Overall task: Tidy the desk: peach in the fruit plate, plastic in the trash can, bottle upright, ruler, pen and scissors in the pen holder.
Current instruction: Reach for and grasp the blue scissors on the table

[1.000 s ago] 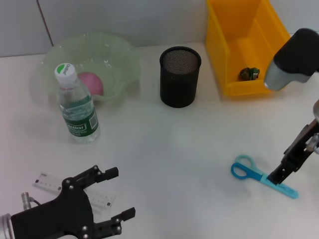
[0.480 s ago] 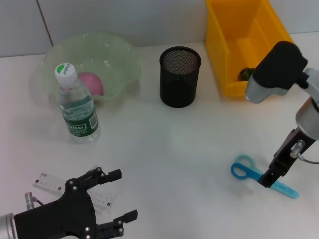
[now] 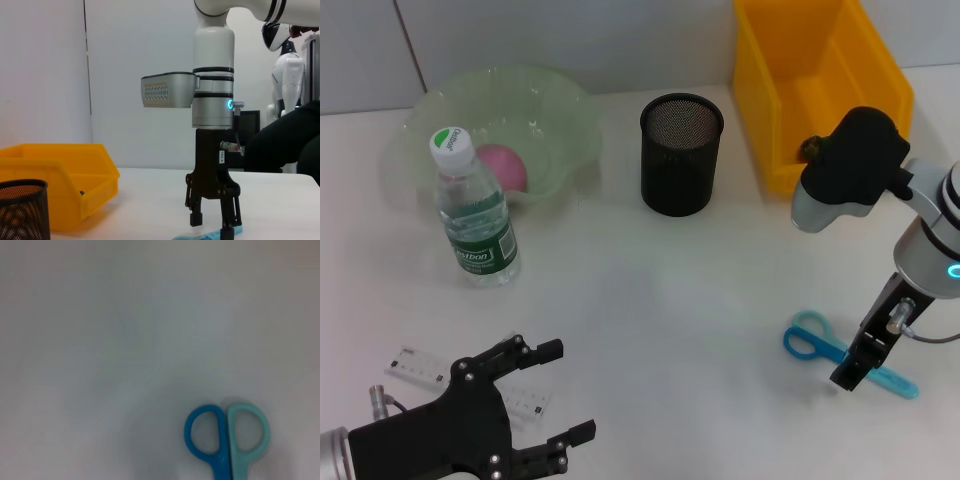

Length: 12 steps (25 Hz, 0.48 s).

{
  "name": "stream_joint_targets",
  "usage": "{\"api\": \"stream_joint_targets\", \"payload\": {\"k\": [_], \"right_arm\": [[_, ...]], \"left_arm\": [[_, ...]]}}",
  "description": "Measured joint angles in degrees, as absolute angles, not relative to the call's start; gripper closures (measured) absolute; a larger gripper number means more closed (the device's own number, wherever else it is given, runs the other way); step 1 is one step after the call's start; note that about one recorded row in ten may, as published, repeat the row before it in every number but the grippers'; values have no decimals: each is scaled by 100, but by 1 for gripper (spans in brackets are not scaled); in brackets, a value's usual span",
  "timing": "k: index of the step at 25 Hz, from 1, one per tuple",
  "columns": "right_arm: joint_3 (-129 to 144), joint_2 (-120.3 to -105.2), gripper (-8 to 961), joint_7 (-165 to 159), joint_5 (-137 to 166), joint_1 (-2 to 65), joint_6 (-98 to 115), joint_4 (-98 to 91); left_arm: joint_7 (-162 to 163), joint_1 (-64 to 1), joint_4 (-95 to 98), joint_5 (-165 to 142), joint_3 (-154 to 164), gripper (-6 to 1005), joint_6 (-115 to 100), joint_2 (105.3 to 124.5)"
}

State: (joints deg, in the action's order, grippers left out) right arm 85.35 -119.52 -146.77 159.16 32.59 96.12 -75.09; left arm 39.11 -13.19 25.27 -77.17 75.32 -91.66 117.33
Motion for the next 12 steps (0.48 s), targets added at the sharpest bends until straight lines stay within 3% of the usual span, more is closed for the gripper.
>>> {"api": "stream_joint_targets", "payload": {"k": [12], "right_arm": [[8546,-11949,278,-14743,15917,3299,9505,-7335]], "left_arm": [[3911,-1313,2531,-7716,7542,183,-9166,11734]]}}
